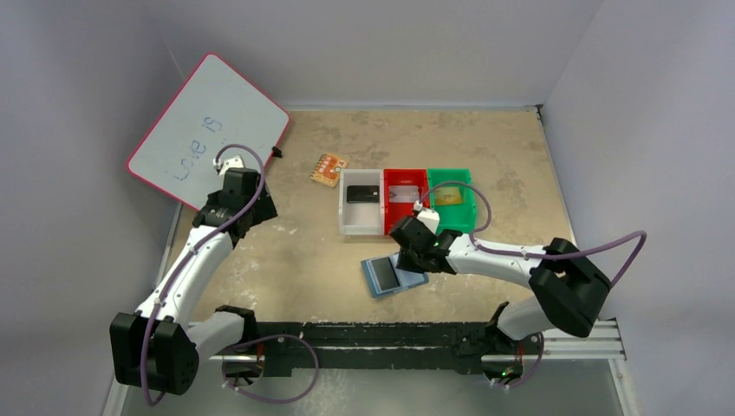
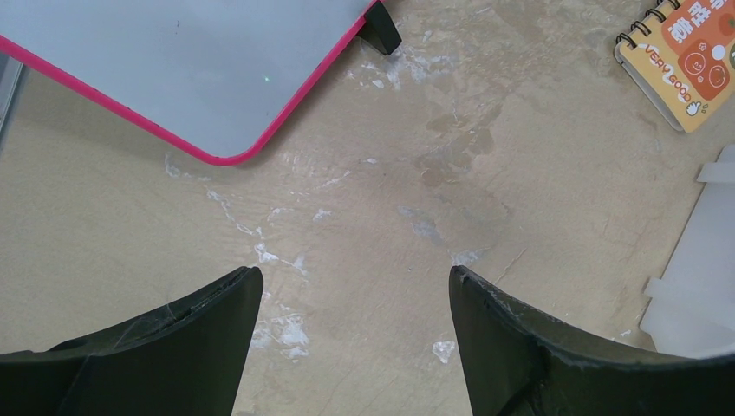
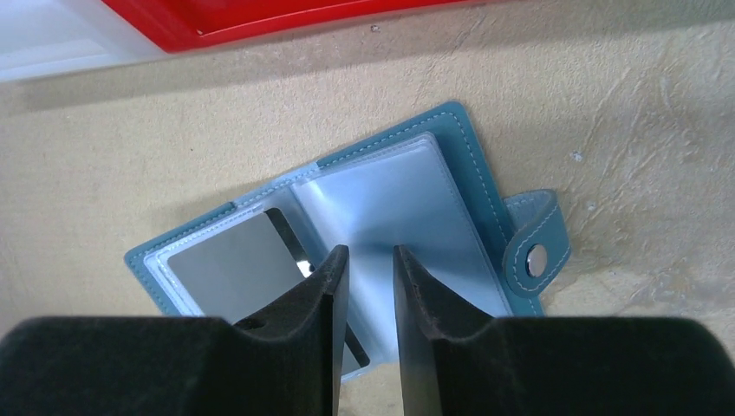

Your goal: Take the credit cards out of the card holder

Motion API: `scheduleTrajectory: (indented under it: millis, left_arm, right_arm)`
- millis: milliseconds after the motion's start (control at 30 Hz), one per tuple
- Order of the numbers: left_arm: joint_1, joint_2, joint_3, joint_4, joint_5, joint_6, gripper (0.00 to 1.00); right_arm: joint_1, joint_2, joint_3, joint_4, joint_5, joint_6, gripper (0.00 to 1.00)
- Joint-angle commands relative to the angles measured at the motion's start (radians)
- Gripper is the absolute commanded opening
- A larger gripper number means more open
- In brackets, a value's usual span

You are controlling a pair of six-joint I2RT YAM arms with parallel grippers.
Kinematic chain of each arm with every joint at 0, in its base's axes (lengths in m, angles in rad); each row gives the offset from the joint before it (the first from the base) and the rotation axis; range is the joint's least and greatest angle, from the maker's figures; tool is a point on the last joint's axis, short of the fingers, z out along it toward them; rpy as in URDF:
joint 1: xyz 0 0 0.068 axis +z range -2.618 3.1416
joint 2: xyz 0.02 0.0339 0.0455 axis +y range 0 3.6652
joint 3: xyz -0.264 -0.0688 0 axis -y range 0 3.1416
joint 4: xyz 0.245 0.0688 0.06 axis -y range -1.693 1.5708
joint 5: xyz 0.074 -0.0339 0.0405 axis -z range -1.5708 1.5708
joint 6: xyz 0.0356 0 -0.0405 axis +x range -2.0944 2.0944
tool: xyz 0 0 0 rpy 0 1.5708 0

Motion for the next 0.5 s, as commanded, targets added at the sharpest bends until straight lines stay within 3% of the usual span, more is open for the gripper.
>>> scheduleTrajectory:
  millis: [0, 467]
  left_arm:
    - [0.003, 0.003, 0.021, 0.026, 0.005, 0.013, 0.79]
    - [0.002, 0.015, 0.017, 0.037, 0.072, 0.022, 0.78]
  right_arm:
    - [-0.004, -0.007, 0.038, -0.004, -0.007, -0.035, 0.29]
    - [-0.005, -0.102, -0.051, 0.152, -0.101, -0.074, 0.33]
